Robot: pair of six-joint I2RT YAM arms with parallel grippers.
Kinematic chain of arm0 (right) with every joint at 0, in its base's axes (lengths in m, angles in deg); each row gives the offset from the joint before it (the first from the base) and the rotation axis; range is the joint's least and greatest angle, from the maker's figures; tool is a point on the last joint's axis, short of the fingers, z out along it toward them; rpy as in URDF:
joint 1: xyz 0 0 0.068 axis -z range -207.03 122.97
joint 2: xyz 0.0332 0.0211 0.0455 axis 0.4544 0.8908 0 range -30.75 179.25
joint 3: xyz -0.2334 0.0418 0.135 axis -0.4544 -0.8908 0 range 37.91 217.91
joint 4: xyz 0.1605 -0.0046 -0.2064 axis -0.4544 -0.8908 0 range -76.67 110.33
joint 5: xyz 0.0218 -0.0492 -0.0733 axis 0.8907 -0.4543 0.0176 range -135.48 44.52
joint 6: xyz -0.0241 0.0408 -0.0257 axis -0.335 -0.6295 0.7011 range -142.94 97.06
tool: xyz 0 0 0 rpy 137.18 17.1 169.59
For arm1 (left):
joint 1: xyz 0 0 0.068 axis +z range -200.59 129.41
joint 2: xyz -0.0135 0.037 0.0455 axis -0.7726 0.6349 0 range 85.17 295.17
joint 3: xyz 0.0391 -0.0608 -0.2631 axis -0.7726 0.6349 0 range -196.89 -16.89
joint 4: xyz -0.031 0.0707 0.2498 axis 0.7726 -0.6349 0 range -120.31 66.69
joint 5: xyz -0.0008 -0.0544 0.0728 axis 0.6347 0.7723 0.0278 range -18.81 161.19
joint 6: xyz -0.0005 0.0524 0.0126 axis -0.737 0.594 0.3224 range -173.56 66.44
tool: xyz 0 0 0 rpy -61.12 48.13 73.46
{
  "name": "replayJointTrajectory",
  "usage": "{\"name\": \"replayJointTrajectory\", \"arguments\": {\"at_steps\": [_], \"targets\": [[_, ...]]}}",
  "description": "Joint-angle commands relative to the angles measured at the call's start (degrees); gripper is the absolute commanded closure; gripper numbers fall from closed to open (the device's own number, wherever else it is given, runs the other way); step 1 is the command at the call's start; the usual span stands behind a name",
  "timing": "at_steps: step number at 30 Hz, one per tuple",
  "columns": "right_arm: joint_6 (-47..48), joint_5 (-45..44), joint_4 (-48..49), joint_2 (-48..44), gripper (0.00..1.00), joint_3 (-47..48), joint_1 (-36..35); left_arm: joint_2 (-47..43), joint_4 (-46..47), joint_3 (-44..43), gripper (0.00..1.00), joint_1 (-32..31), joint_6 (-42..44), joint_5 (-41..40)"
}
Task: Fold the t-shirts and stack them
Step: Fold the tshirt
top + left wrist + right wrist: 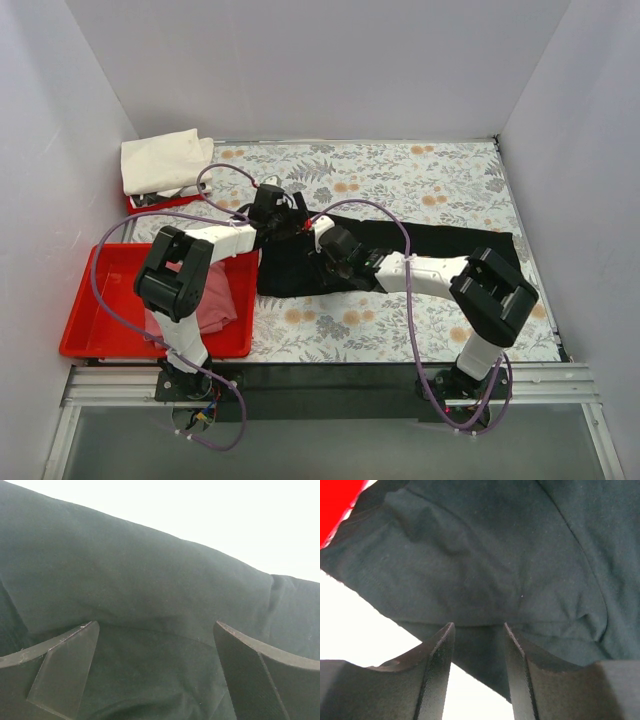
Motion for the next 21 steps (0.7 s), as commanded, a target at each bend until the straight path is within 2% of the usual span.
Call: {"name": "replayJointTrajectory", "arguments": {"at_steps": [1,6,14,21], "targets": [[-0.1,-2.9,-0.5,1.5,0.62,3.6,-0.7,-2.0,0.4,-0.1,0.09,1.0,1.2,1.0],[-1.0,-4.2,-3.1,2.4,0.63,4.2,-1.2,-2.2,0.5,0.3,0.09,1.3,1.3,1.4],[-2.3,-6.3,-4.2,-1.3,0.63,1.1,-1.7,-1.6,0.6,0.4,0.09,2.4,1.3,1.9],[-2.5,-5.2,-4.3,1.3,0.64,1.9,-1.7,-2.4,0.7,0.9,0.09,2.5,1.4,2.0]]}}
